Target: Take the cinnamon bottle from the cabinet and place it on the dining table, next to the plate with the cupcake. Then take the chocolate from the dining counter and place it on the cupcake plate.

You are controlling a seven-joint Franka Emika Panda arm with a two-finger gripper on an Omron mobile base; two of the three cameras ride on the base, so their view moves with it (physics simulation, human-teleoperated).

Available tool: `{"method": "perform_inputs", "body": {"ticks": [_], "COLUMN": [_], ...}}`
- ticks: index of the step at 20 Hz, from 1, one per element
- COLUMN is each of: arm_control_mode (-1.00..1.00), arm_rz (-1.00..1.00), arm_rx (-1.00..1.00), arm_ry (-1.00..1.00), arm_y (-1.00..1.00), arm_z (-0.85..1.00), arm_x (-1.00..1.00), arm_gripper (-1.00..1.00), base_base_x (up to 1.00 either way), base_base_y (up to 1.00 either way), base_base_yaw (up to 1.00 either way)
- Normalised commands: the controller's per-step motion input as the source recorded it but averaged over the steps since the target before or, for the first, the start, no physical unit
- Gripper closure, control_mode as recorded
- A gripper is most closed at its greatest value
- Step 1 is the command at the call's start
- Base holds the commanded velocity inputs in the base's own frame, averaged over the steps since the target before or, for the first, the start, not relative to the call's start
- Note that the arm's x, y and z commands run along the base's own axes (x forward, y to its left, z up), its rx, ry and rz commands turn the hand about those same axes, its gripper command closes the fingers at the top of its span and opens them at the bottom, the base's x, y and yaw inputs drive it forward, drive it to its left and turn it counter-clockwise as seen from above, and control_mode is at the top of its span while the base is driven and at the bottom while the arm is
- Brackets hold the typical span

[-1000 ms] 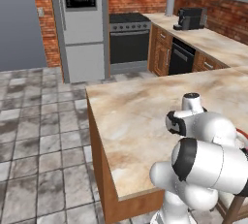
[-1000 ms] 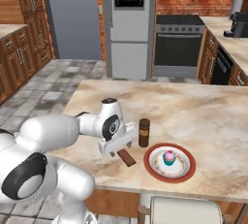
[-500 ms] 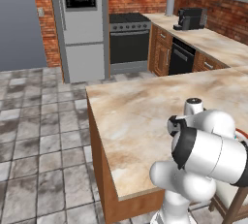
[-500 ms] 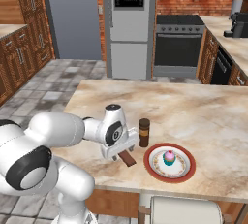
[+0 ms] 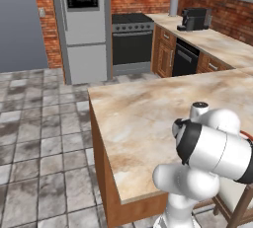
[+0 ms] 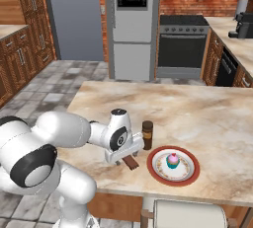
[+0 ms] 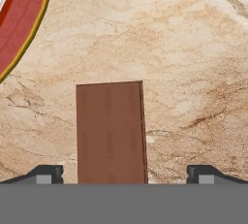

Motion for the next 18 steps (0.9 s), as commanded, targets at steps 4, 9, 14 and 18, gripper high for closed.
{"method": "perform_inputs", "body": {"ticks": [4,9,14,18], "arm_control_mode": [-1.0,-1.0,-1.0,-1.0], "arm_rz": [-0.07,-0.06,-0.04,-0.02], "arm_rx": [0.0,0.0,0.0,0.0], "arm_ry": [-0.01,0.0,0.0,0.0], "arm_y": [0.04,0.11,0.2,0.16], "arm_z": [-0.32,-0.38,-0.43,-0.39], "arm_x": [0.0,-0.04,-0.06,-0.13], "arm_gripper": [-1.0,-1.0,-1.0,1.0], "base_base_x": [0.0,0.0,0.0,0.0], "base_base_y": [0.0,0.0,0.0,0.0], "base_base_yaw": [0.0,0.0,0.0,0.0]}}
